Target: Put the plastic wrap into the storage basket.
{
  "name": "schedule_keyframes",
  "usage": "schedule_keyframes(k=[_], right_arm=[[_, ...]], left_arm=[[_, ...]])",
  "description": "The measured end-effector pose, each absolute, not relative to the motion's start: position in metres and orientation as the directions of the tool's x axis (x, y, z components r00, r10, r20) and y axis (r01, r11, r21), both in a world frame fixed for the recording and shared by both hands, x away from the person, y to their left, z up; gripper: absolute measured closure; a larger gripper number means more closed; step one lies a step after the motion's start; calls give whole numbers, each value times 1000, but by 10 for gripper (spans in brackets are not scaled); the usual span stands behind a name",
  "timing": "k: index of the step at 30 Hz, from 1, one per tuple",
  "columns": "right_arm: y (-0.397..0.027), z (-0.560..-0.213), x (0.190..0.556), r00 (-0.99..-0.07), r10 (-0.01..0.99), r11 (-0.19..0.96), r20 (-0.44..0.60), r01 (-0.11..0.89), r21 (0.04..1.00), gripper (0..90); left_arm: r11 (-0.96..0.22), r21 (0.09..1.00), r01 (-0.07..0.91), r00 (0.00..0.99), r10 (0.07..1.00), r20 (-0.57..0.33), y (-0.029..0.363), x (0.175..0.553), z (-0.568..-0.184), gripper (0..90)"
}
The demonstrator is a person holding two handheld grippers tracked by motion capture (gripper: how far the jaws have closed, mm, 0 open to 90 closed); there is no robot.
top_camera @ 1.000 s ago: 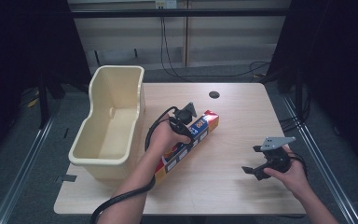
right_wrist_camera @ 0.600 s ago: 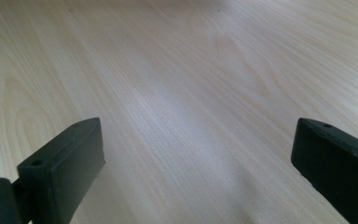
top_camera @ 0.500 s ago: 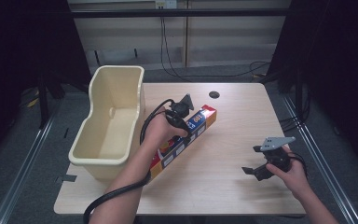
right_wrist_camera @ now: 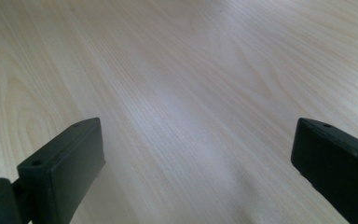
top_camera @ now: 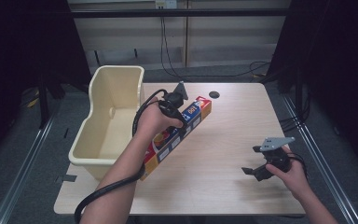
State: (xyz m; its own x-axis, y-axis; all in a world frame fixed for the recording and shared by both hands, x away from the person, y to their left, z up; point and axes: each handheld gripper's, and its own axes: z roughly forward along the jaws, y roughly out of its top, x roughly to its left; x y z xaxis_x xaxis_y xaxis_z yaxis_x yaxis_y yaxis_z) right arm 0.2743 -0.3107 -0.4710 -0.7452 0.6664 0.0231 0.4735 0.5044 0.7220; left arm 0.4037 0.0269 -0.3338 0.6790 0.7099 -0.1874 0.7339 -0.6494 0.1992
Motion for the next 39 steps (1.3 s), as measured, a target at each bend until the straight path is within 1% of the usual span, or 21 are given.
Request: schedule_keyframes(k=[10, 20, 26, 31, 32, 39], right_arm=[[-311, -470, 274, -748, 663, 502, 28, 472, 724, 25], [-310, -470, 274, -750, 661, 505, 30, 474, 721, 26], [-311, -470, 274, -750, 661, 505, 33, 477, 720, 26], [-310, -470, 274, -752, 658, 507, 33, 476, 719, 28], [-310, -470, 274, -752, 658, 506, 33, 475, 720, 28], [-311, -470, 274, -750, 661, 506, 29, 474, 721, 28]], left_arm=[[-638, 187, 747, 665, 720, -198, 36, 404, -314, 404], [-635, 179, 752, 659, 728, -189, 38, 406, -299, 404], [-621, 192, 760, 650, 733, -199, 44, 408, -289, 405], [-619, 189, 762, 646, 741, -183, 47, 408, -282, 404], [-612, 189, 768, 640, 743, -196, 50, 409, -277, 405], [-592, 193, 783, 621, 758, -197, 56, 410, -268, 405]])
